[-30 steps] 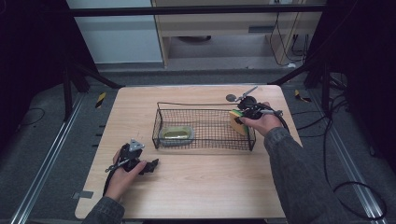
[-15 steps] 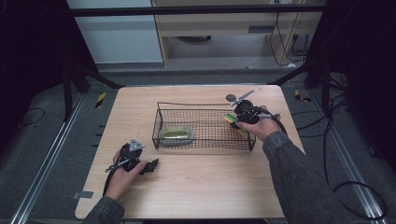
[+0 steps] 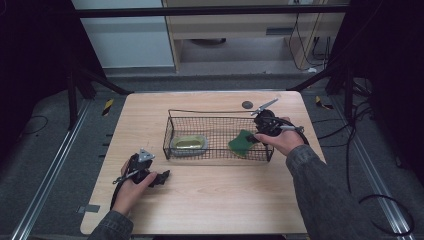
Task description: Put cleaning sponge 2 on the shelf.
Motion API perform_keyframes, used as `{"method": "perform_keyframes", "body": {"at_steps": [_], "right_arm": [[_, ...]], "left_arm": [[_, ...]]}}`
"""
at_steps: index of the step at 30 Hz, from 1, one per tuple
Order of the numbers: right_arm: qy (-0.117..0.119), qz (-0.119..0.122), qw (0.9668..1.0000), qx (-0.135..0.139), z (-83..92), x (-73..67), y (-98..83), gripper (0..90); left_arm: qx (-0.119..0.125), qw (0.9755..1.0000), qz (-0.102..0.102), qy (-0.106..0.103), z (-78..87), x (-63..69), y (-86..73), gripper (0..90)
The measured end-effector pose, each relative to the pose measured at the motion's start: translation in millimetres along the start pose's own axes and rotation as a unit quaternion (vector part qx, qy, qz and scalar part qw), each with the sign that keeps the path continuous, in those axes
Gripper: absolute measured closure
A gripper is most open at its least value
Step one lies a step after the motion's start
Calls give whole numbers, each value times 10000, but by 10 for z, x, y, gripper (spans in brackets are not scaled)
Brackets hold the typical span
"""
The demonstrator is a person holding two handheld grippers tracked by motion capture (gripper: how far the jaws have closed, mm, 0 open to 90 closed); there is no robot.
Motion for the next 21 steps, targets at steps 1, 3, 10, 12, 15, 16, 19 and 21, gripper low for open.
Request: {"method": "perform_keyframes", "body": {"at_steps": [1,3,10,12,15,16,19,21], "right_arm": [[0,0,10000,0,0,0,0,345],[-117,-41,9999,70,41,32,-20,304],[-472,-341,9977,345,170,92,-77,111],[-514,-455,9965,478,228,108,-113,94],[-607,-534,9945,659,311,129,-205,72],[-640,-571,9938,704,338,138,-242,68],[-718,-694,9920,767,400,163,-336,68],[-773,-806,9897,899,479,205,-475,76]], "left_arm": [[0,10000,0,0,0,0,0,0],[1,10000,-3,-3,0,-1,0,0],[8,10000,-3,-6,0,-1,-3,0],[12,10000,-2,-6,1,0,-4,0],[8,10000,1,-2,1,0,-3,0],[8,10000,0,-1,1,0,-3,0],[10,10000,0,-5,1,0,-4,0],[14,10000,2,-6,1,0,-5,0]]}}
Point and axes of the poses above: each handheld gripper's, and its own axes: z roughly backward along the jaws, y roughly out of its top, x roughly to its right, the point moved 1 cm from there along -z, roughly forward along the jaws, and after that the axes turned 1 degree about -y, right-handed, at the moved point
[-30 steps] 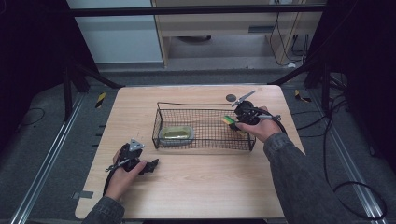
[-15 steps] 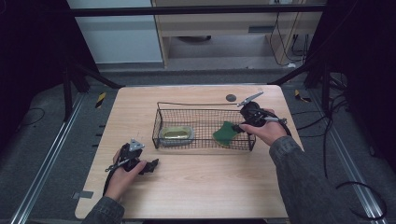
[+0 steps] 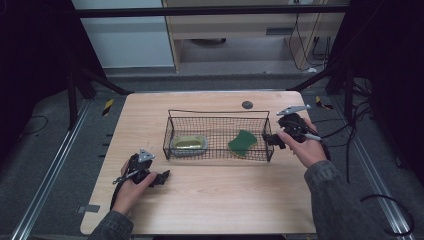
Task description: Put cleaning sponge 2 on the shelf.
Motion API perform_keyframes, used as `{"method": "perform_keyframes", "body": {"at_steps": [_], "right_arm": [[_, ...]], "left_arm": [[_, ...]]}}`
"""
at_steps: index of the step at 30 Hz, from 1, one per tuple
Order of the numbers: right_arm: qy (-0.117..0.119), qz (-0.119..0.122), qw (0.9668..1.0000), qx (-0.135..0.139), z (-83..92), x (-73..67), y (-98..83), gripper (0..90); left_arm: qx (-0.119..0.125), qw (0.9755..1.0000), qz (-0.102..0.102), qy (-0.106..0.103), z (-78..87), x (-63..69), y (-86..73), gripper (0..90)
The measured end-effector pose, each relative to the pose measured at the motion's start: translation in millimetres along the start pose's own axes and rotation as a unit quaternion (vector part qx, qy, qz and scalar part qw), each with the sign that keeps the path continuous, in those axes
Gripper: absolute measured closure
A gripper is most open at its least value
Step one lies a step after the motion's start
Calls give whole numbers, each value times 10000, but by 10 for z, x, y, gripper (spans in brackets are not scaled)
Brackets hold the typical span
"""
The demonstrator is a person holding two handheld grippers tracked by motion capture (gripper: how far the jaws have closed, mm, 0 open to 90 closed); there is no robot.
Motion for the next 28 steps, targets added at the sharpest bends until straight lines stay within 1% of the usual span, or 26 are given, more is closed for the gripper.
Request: {"method": "perform_keyframes", "body": {"at_steps": [1,2,3,4,5,6,7,8,9,10,12,13,14,15,16,17,18,19,23,25,27,28], "right_arm": [[-47,-87,9999,54,38,38,-63,81],[-47,-87,9999,54,38,38,-63,81],[-81,-134,9998,91,66,74,-116,86],[-195,-290,9992,191,118,150,-241,96],[-243,-349,9989,220,130,182,-296,96],[-243,-349,9989,220,130,182,-296,96],[-338,-407,9982,266,133,227,-375,94],[-450,-514,9972,311,120,276,-483,91],[-602,-665,9957,250,53,350,-676,87],[-602,-665,9957,250,53,350,-676,87],[-648,-799,9947,90,-50,399,-857,82],[-673,-818,9944,15,-91,411,-919,84],[-754,-864,9934,-68,-163,419,-1011,86],[-825,-925,9921,-183,-273,427,-1132,89],[-825,-925,9921,-183,-273,427,-1132,89],[-914,-990,9904,-299,-371,423,-1219,93],[-914,-990,9904,-299,-371,423,-1219,93],[-923,-1162,9888,-181,-431,424,-1271,67],[-993,-1158,9883,-45,-475,401,-1264,59],[-995,-1197,9878,-58,-477,388,-1259,52],[-1066,-1237,9865,-84,-480,387,-1262,33],[-1066,-1237,9865,-84,-480,387,-1262,33]], "left_arm": [[4,10000,1,0,0,0,-1,0],[4,10000,0,1,0,0,-1,0],[7,10000,3,0,0,0,-1,0],[9,10000,4,0,0,1,-2,0],[9,10000,1,0,0,0,-2,0],[9,10000,1,0,0,0,-2,0],[10,10000,2,0,0,0,-2,0],[9,10000,2,-1,0,0,-2,0],[11,10000,2,-1,0,0,-2,0],[11,10000,2,-1,0,0,-2,0],[12,10000,1,-1,0,0,-2,0],[12,10000,0,-1,0,0,-2,0],[13,10000,1,-1,0,0,-2,0],[15,10000,0,-2,-1,-1,-2,0],[15,10000,0,-2,-1,-1,-2,0],[19,10000,2,-4,-1,-1,-3,0],[19,10000,2,-4,-1,-1,-3,0],[27,10000,-1,-3,-1,-1,-4,0],[30,10000,-15,-16,-2,-4,-5,0],[31,10000,-16,-21,-2,-4,-4,0],[33,10000,-21,-24,-3,-5,-4,0],[35,10000,-26,-27,-3,-6,-5,0]]}}
Point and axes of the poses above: each handheld gripper's, and its own axes: z roughly backward along the jaws, y roughly out of its top, x roughly to its right, the point moved 1 cm from there along -z, roughly forward along the jaws, and after that the axes turned 1 degree about -y, right-handed, at the moved point
